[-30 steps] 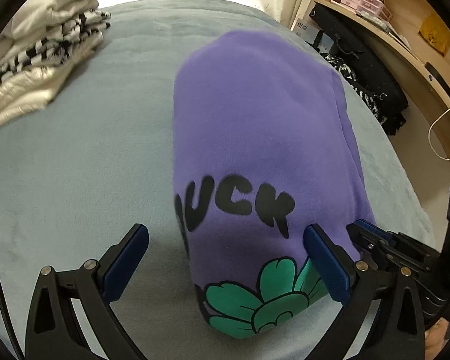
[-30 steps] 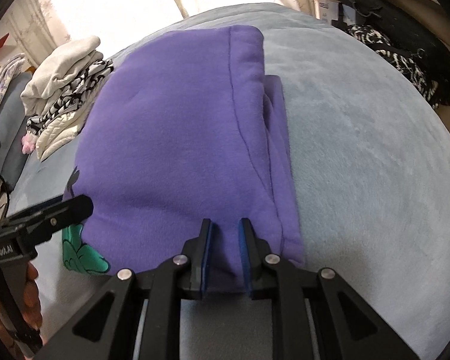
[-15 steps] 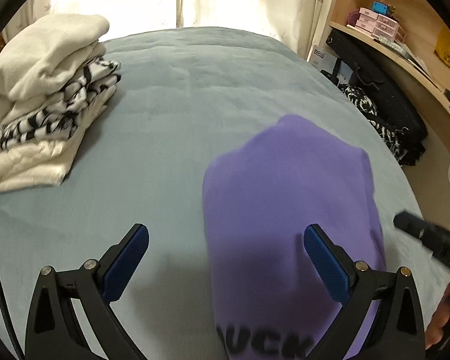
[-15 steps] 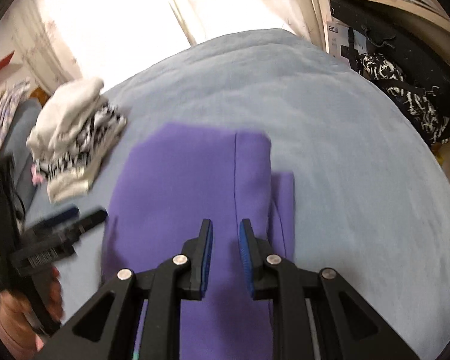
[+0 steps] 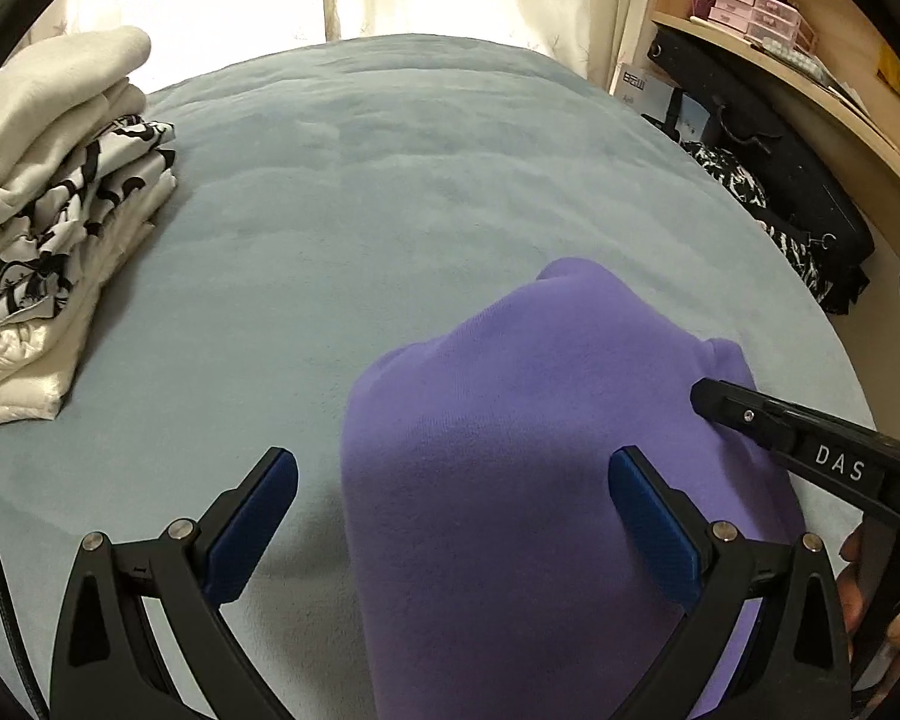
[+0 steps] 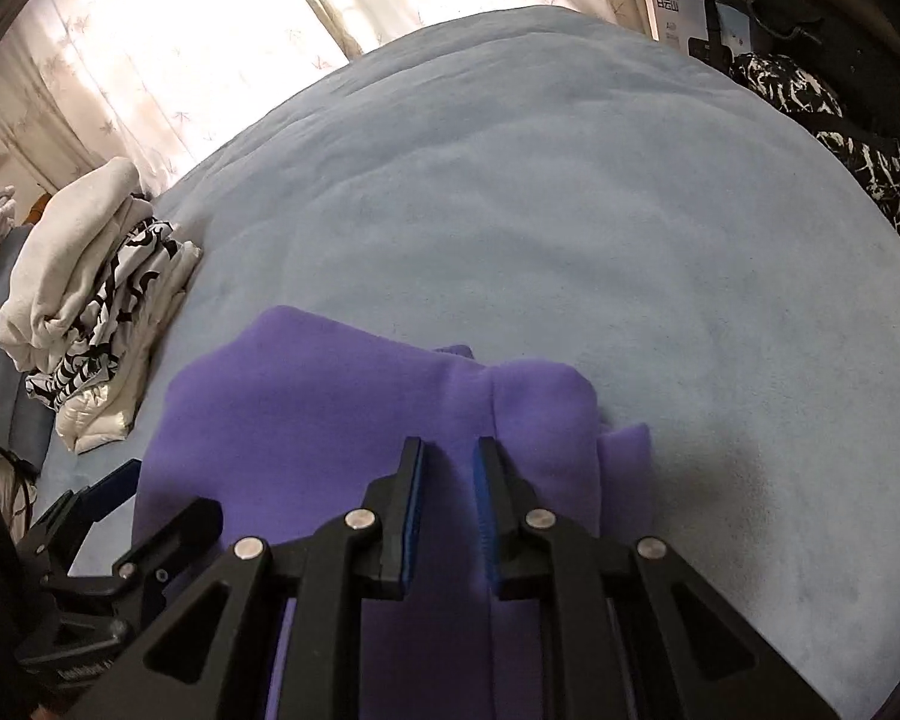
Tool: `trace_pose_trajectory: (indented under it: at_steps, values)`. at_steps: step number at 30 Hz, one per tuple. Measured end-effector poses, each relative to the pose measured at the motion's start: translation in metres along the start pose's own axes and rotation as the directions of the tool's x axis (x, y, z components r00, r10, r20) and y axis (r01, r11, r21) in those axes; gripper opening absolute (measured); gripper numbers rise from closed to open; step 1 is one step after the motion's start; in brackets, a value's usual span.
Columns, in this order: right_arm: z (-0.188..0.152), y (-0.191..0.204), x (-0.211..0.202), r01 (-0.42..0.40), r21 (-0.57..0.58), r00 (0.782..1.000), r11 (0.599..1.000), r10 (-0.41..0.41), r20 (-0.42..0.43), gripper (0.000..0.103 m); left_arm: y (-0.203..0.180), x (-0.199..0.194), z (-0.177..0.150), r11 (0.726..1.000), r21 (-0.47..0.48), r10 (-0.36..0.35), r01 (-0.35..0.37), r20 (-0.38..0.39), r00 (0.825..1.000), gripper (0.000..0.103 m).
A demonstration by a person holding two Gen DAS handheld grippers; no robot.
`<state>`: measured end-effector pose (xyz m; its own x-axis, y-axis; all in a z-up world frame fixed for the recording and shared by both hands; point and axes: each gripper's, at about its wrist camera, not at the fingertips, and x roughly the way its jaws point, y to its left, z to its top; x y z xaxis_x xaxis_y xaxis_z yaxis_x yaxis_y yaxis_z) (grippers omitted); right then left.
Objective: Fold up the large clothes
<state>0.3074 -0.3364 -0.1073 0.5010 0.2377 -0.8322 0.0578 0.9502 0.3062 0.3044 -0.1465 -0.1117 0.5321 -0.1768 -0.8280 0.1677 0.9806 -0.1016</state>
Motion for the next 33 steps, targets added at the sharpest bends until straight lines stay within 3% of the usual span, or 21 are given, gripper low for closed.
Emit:
trace_pose_trajectory:
  at_steps: [8, 12, 16, 26, 30, 33]
  values:
    - [0.001, 0.007, -0.016, 0.0, -0.041, 1.0, 0.999, -0.001, -0.022, 0.019, 0.003, -0.01, 0.001, 1.0, 0.01, -0.018, 0.018, 0.0, 1.0, 0.103]
    - [-0.002, 0.008, -0.032, -0.032, -0.039, 0.999, 0.999, 0.031, -0.023, 0.04, 0.002, -0.018, 0.003, 1.0, 0.009, -0.027, 0.027, -0.018, 0.999, 0.102]
    - [-0.008, 0.011, -0.049, -0.055, -0.053, 0.998, 0.997, 0.054, -0.014, 0.053, -0.002, -0.029, 0.001, 0.998, 0.034, -0.043, 0.044, -0.032, 0.999, 0.102]
    - [-0.028, 0.014, -0.082, -0.086, -0.08, 0.996, 0.993, 0.085, -0.007, 0.056, -0.014, -0.067, -0.017, 0.993, 0.067, -0.097, 0.1, -0.042, 0.994, 0.102]
    - [-0.04, 0.012, -0.094, -0.097, -0.074, 0.995, 0.992, 0.097, -0.011, 0.069, -0.015, -0.083, -0.03, 0.99, 0.073, -0.118, 0.121, -0.049, 0.992, 0.102]
    - [-0.049, 0.009, -0.103, -0.108, -0.071, 0.994, 0.992, 0.107, -0.021, 0.069, -0.014, -0.092, -0.043, 0.988, 0.085, -0.126, 0.13, -0.056, 0.99, 0.102]
